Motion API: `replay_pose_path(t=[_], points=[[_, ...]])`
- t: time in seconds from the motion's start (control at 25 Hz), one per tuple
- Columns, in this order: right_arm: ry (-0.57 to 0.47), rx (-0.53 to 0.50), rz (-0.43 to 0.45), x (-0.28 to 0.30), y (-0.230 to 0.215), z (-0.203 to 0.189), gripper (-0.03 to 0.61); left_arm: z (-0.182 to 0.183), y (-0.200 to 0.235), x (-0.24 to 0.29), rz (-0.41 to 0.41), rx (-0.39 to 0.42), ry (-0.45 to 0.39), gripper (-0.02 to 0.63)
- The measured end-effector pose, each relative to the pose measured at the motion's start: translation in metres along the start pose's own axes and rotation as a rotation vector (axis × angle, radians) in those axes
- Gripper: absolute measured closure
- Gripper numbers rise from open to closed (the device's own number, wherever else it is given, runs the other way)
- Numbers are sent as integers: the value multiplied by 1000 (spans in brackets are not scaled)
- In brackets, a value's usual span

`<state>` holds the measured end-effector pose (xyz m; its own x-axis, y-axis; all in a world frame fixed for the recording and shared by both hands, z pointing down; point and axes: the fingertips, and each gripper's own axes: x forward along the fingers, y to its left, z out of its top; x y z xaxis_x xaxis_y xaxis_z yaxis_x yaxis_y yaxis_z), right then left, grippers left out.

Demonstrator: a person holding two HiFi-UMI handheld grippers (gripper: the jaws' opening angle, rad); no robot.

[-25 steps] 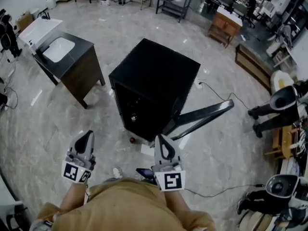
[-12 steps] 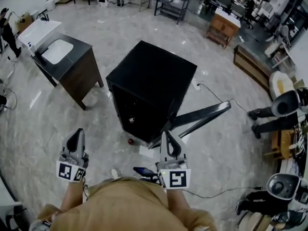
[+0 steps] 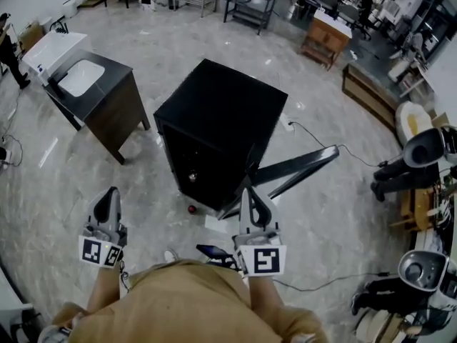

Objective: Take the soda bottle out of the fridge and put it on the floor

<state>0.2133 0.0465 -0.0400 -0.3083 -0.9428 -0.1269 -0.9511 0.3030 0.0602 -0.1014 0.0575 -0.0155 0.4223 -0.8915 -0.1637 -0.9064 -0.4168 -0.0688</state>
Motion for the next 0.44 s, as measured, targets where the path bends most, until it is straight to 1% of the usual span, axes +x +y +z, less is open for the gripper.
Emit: replay_pose_path(t=[0.2, 0.44], points=[[10, -14, -34, -3, -7, 2, 577, 7, 2, 3, -8, 14, -19, 612], [2, -4, -46, -6, -3, 4, 577, 3, 7, -1, -7, -1, -14, 612]])
